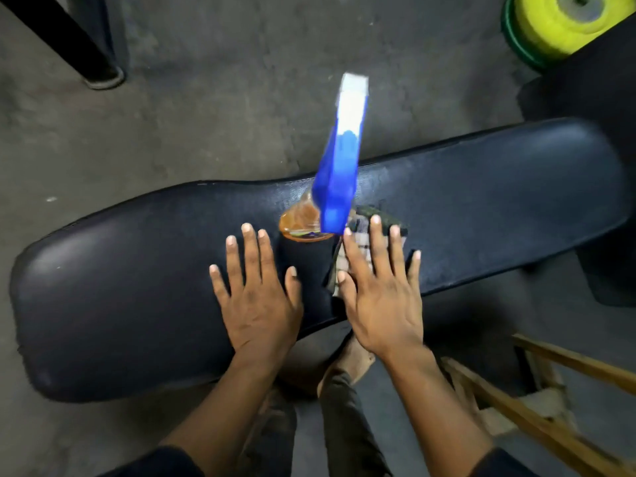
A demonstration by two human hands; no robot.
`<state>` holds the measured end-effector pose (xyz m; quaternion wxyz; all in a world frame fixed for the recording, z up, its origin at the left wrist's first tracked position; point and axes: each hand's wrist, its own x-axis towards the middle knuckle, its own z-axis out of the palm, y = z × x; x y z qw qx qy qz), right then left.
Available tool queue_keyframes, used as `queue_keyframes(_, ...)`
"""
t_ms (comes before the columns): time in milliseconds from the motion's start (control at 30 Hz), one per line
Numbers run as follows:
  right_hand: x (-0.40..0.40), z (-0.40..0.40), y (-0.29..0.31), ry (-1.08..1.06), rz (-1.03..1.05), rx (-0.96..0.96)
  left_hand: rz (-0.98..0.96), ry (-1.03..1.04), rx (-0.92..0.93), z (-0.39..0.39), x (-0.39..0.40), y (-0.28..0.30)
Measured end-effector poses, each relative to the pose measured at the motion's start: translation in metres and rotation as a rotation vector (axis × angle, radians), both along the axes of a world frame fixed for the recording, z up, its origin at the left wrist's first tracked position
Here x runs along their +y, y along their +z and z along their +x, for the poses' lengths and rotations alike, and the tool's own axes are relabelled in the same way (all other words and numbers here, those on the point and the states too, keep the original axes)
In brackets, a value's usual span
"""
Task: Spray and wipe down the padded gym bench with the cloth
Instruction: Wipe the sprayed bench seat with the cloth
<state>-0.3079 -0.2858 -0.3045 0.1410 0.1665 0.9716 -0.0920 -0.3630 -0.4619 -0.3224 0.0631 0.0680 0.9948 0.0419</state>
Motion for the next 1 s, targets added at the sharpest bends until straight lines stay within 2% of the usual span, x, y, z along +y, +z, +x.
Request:
queue_keyframes(100,0.025,-0.001,-0.002,0.025,-0.003,-0.029,0.04,-0.06,-0.029,-0.011,-0.002,0.009)
queue_keyframes(333,0.069,-0.098,-0.006,0.03,-0.024,0.02,-0.004,-0.05,-0.073,-0.042,0.016,0.021)
queue_keyframes(533,0.033,-0.047,-0.006,0.089,-0.056,0.041,0.063,0.04,-0.118,-0.042,0.019,0.021)
queue_keyframes(633,0.041,-0.024,-0.005,0.105,-0.043,0.015,0.09,0.075,-0.134,-0.043,0.021,0.023)
queue_keyframes(867,0.07,-0.084,-0.009,0.026,-0.065,0.033,0.106,0.068,-0.06,-0.043,0.022,0.026)
queue_keyframes(1000,0.053,-0.072,-0.007,0.012,-0.073,0.036,0.052,0.047,-0.064,-0.041,0.022,0.023)
